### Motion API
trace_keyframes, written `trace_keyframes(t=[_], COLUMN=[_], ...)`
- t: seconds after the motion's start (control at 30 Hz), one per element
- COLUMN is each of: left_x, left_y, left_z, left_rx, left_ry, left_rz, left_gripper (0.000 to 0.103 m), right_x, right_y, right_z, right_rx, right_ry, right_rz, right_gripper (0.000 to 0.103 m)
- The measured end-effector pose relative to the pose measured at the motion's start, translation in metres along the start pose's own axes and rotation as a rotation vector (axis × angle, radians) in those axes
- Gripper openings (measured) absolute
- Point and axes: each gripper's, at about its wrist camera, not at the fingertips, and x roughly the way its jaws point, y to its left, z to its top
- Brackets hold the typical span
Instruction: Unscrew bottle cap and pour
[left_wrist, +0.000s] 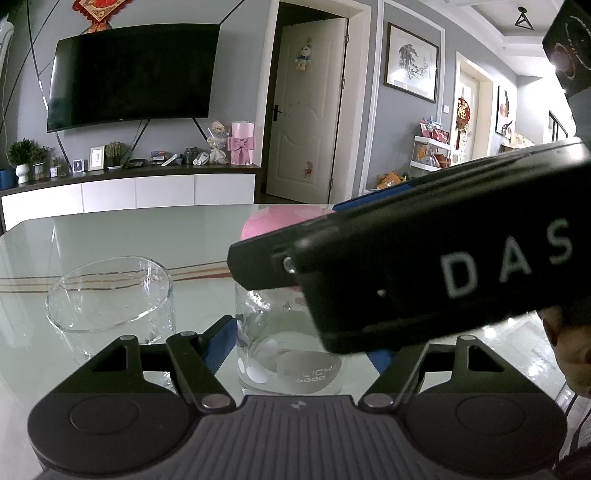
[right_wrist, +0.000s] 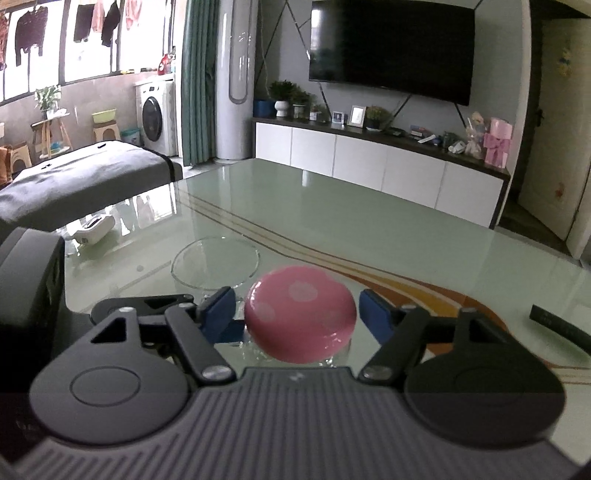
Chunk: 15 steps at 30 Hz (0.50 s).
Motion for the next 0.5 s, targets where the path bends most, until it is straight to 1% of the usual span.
trace_keyframes(t=[0.17, 0.3, 0.5], left_x=[0.0003, 0.0009, 0.001], left_y=[0.0, 0.0005, 0.0001], left_z=[0.0003, -0.0001, 0.0001], left_rx=[0.0, 0.001, 0.001], left_ry=[0.0, 0.0, 0.001], left_rz=[0.0, 0.001, 0.001], left_gripper=[0.076, 0.076, 0.076], right_x=[0.0, -0.0004, -0.0007], right_y=[-0.0012, 0.0002, 0.0002], right_z=[-0.001, -0.0019, -0.0027], right_rx=[0.012, 0.004, -0.017], right_ry=[-0.001, -0.002, -0.006], right_rz=[-0.001, 0.004, 0.015], right_gripper=[0.07, 0.066, 0.066])
